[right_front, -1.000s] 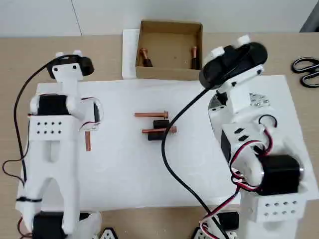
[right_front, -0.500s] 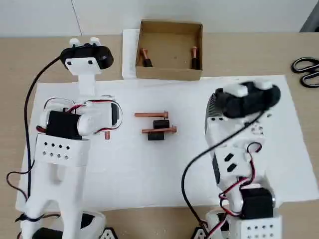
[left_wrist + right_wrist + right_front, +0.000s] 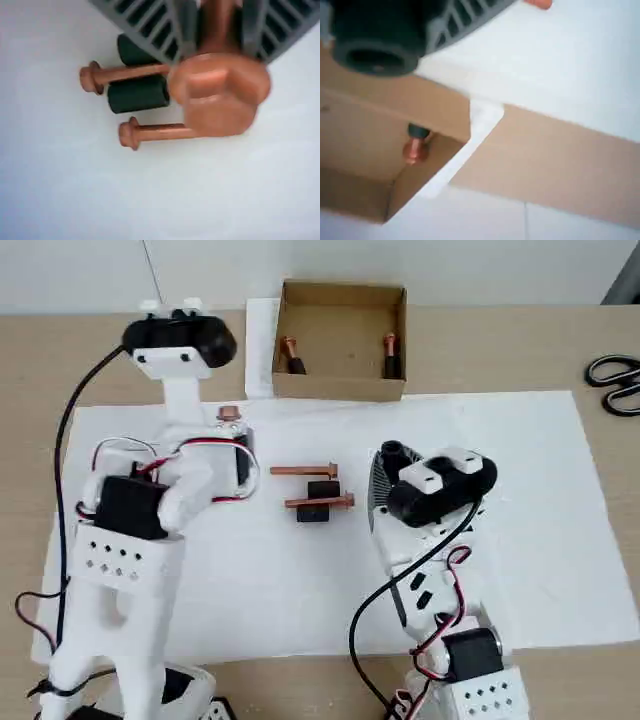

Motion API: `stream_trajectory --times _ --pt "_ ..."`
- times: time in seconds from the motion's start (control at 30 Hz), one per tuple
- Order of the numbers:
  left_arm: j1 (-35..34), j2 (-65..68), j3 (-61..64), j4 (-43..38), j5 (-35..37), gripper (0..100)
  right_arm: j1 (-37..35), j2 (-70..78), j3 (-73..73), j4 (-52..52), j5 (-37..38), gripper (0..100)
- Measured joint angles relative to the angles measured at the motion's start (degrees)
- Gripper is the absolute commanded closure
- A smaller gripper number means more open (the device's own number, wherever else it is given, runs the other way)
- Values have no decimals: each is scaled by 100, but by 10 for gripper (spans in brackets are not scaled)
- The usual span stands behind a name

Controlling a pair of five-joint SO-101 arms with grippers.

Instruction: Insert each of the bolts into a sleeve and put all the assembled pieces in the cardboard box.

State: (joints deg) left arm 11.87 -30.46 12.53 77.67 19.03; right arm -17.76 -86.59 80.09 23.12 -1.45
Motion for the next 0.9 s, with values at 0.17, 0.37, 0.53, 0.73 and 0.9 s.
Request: stream_trajectory --times 0.17,0.37,0.53,0.73,0.9 --pt "730 0 0 -62 607 994 -396 -9 149 0 0 995" --pt "932 0 0 -273 774 994 -765 -9 413 0 0 995" --pt "941 0 0 -607 774 994 -941 -9 677 0 -141 995" --pt "941 -387 -325 -818 774 994 -1099 -9 774 -158 -545 995" --pt "949 -1363 -712 -633 484 994 -1081 -9 1029 -571 -563 995"
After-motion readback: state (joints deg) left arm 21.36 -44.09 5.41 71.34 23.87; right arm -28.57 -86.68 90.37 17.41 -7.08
